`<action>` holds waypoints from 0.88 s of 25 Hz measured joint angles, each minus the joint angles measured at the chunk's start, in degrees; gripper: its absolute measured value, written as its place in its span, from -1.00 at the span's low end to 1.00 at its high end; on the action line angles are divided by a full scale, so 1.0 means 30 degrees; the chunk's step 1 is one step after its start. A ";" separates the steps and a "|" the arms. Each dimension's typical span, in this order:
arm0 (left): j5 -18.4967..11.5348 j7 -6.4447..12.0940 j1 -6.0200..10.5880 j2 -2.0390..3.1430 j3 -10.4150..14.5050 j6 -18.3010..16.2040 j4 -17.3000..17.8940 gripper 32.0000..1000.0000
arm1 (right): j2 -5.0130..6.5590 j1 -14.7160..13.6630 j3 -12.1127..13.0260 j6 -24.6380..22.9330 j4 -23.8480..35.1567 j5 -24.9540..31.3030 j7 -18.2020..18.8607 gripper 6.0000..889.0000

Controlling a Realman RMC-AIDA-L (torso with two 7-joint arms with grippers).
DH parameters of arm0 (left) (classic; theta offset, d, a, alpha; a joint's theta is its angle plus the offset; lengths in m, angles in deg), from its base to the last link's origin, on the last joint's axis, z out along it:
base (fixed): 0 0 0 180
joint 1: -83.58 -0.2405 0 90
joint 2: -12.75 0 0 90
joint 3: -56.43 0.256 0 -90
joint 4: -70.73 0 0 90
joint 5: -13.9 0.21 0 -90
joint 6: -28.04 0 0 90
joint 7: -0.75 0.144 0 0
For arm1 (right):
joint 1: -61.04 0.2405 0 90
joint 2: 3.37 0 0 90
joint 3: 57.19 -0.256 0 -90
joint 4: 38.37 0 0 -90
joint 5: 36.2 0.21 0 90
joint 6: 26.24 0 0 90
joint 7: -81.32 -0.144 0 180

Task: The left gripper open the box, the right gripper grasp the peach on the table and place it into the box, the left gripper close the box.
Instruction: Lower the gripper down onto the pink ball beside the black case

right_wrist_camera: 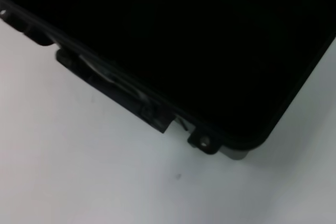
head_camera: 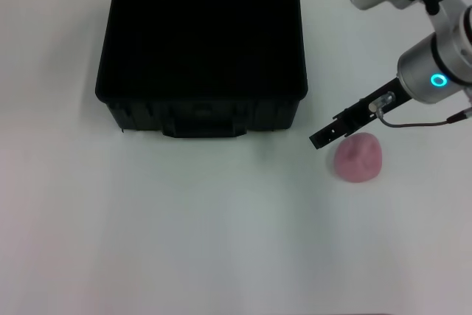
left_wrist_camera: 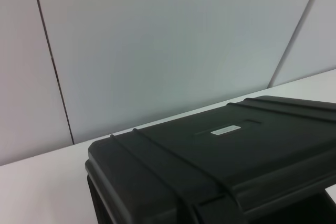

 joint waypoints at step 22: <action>-0.0007 0.0008 0.0205 -0.0059 0.0077 -0.0049 0.0000 -0.23 | 0.0017 0.0923 0.0001 0.2672 -0.4526 -0.1361 0.1015 0.90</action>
